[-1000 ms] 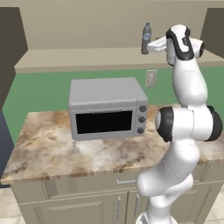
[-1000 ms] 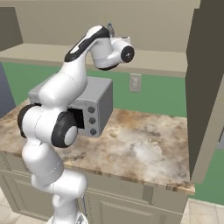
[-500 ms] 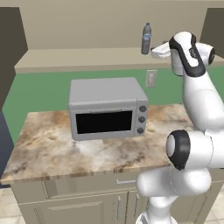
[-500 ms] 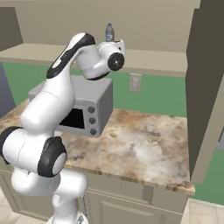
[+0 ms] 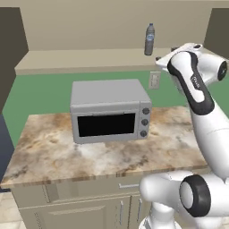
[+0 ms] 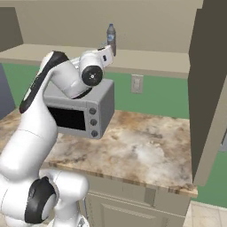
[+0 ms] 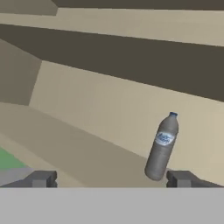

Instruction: Pick the bottled water from the counter and place it in the open cabinet.

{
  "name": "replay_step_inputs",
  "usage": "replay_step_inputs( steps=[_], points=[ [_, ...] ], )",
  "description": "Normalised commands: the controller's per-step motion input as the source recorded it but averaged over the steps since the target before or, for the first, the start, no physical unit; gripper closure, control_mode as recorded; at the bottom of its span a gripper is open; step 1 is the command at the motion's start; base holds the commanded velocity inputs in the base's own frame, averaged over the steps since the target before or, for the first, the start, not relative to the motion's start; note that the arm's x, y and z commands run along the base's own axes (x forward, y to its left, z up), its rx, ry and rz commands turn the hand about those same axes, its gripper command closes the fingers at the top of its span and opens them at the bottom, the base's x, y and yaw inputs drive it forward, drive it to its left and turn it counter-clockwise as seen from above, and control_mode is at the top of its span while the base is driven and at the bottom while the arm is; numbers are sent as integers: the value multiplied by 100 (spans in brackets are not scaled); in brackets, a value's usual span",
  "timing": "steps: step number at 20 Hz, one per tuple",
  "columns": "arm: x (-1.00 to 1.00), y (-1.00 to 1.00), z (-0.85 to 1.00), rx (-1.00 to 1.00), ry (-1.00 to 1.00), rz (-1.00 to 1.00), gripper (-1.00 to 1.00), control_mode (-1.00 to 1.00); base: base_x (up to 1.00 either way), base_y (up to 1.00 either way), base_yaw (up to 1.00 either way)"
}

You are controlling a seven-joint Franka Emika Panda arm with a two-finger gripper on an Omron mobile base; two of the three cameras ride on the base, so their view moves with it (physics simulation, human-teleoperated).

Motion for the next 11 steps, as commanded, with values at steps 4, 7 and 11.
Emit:
replay_step_inputs(
  steps=[4, 7, 11],
  points=[
    [-87, 32, 0, -6, -2, -8, -100, -100, 0, 0, 0],
    [-86, 34, 0, -7, -3, -7, -100, -100, 0, 0, 0],
    [-83, 36, 0, -9, -5, -5, -100, -100, 0, 0, 0]
  ],
)
